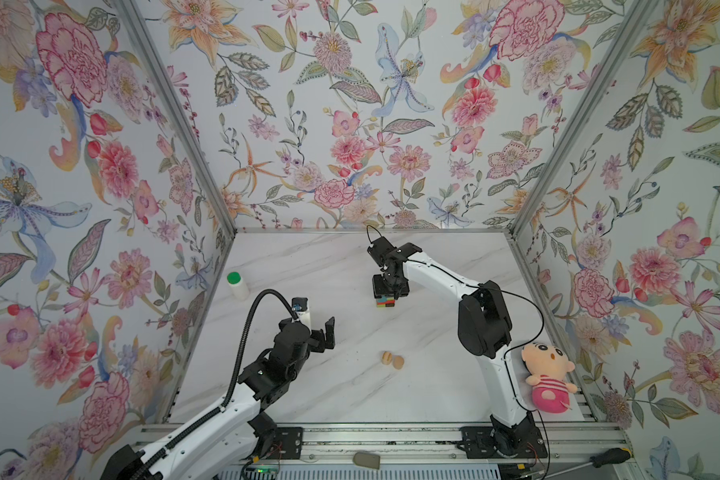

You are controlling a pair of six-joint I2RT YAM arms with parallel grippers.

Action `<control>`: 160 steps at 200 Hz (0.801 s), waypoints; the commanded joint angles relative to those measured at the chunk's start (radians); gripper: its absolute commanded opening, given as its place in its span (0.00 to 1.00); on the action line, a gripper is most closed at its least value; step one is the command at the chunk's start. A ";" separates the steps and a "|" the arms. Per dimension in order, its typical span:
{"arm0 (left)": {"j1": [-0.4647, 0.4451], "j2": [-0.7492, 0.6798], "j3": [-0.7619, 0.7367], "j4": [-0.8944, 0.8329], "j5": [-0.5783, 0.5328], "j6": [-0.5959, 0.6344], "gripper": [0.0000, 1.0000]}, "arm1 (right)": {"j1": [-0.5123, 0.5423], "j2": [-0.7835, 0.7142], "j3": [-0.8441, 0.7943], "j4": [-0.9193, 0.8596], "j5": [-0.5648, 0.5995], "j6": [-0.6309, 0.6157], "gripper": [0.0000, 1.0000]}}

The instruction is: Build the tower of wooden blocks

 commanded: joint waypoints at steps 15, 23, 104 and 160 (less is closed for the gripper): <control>0.014 -0.015 -0.018 -0.023 0.013 0.016 0.99 | 0.000 0.028 0.020 -0.028 0.008 0.007 0.66; 0.014 -0.015 -0.018 -0.023 0.014 0.015 0.99 | 0.003 0.024 0.023 -0.028 0.010 0.008 0.69; 0.016 -0.024 -0.009 -0.032 0.012 0.013 0.99 | -0.001 -0.044 0.016 -0.027 0.034 -0.009 0.80; 0.016 -0.052 -0.008 -0.047 0.000 0.004 0.99 | -0.007 -0.014 0.070 -0.033 0.032 -0.016 0.84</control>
